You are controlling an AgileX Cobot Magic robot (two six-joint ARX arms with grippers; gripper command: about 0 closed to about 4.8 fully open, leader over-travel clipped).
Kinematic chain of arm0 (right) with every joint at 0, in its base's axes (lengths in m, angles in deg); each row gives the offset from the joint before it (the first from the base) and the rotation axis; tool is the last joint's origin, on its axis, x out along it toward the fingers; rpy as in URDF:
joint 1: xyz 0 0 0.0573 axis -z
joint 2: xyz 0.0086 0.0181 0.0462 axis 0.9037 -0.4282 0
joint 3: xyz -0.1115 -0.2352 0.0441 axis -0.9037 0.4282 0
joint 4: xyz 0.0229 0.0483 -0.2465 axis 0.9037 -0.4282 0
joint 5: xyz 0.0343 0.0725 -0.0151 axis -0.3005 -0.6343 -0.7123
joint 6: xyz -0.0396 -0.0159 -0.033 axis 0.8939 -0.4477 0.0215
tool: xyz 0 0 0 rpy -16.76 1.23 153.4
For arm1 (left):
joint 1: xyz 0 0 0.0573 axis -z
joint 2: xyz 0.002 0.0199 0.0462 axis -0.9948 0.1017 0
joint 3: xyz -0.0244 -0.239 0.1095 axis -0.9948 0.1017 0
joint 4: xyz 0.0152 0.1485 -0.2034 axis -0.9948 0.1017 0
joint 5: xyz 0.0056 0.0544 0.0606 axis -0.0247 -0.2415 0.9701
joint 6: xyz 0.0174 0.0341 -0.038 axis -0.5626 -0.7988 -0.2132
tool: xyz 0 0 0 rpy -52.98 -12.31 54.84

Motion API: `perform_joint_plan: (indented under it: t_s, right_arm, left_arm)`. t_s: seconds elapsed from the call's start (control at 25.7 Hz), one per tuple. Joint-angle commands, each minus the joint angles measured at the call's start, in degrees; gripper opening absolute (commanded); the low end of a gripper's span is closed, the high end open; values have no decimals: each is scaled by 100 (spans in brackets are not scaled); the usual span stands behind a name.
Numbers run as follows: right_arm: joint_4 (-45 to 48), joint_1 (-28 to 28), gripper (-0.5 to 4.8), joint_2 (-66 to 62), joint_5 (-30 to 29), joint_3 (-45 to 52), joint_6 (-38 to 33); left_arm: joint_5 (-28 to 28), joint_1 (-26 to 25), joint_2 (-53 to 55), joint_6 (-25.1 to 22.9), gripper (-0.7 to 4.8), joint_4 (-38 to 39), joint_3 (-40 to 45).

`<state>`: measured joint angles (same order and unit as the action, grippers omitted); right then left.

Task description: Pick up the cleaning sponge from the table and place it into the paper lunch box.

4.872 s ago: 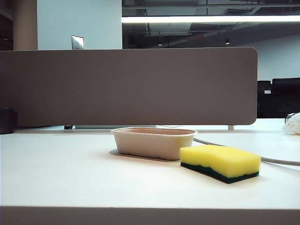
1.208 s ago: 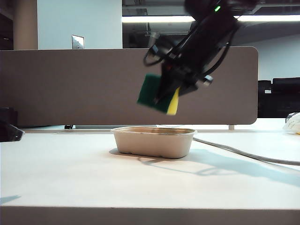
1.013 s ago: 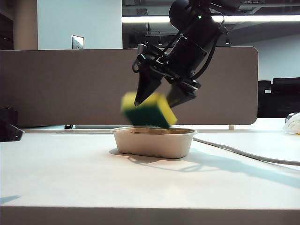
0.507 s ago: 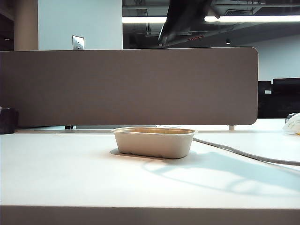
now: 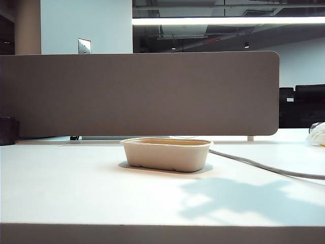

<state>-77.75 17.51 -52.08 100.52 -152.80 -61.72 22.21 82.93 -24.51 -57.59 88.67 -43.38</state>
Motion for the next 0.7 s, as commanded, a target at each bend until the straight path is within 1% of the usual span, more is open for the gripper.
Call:
perform_joint_plan:
  t_s: [0.04, 0.08, 0.12, 0.16, 0.19, 0.23, 0.35, 0.51, 0.7]
  right_arm:
    - [721, -57, -9, 535, 249, 822, -284]
    - [824, -50, -9, 647, 308, 1008, -282]
    - [1054, -44, -9, 861, 608, 1427, -278]
    - [1172, -39, -9, 922, 833, 1613, -286]
    - [1209, -37, -8, 1012, 1209, 1961, -295]
    - [1130, -39, -9, 1027, 1316, 2068, -295]
    - [619, -46, -9, 940, 1314, 2422, -297]
    - [-26, -48, -9, 874, 1311, 2490, -297]
    - [-83, -48, -9, 872, 1311, 2490, -297]
  left_arm:
    - [-7, 72, 13, -9, -5, -35, -2]
    - [-11, 94, 13, -7, -5, -35, -2]
    - [-13, 129, 13, -7, -5, -35, -2]
    - [-31, 129, 13, -7, -5, -33, -2]
    - [-31, 114, 13, -7, -5, -35, -2]
    - [-28, 111, 13, -7, -5, -35, -2]
    - [-31, 111, 13, -7, -5, -35, -2]
    - [-31, 111, 13, -7, -5, -35, -2]
    - [-31, 111, 13, -7, -5, -35, -2]
